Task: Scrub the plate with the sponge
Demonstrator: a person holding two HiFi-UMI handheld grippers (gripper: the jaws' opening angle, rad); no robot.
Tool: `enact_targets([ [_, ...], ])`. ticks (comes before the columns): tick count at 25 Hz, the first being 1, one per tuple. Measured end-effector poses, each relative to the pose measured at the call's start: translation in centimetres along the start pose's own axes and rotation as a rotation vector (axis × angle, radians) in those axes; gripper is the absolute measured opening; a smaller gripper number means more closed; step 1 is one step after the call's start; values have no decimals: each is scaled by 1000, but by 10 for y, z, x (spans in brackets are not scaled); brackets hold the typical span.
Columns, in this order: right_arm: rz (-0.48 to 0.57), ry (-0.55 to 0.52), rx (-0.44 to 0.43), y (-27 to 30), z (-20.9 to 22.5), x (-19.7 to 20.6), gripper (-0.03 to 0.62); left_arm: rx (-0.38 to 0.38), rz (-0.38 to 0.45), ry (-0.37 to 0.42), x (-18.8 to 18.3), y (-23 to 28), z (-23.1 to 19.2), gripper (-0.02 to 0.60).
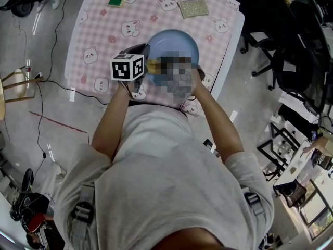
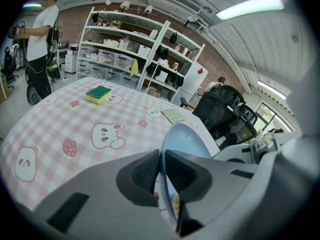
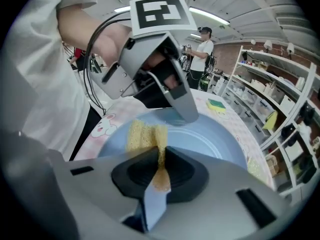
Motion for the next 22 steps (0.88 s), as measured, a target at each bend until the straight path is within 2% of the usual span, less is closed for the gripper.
enact_targets([
  [7, -89, -54, -98, -3, -26, 28, 44, 17, 9, -52, 3, 2, -3, 49],
  [12, -164, -85, -134, -9, -33, 53, 44, 16, 0, -22, 4, -1, -3, 46],
  [15, -202, -78, -130, -15, -28, 69, 44, 19, 0, -24, 6, -3, -3, 46],
  [22, -228, 25, -81, -25, -5, 84, 44, 31, -2, -40, 11, -7, 0, 46],
])
Point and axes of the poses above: the fingertips, and each gripper's own axes: y forward along the fingers, z to its right, x out of its underside, the point moved 8 cm from there along -y, backward along the fingers, and after that the axes turned 11 degrees about y, right-handed, at the moved point
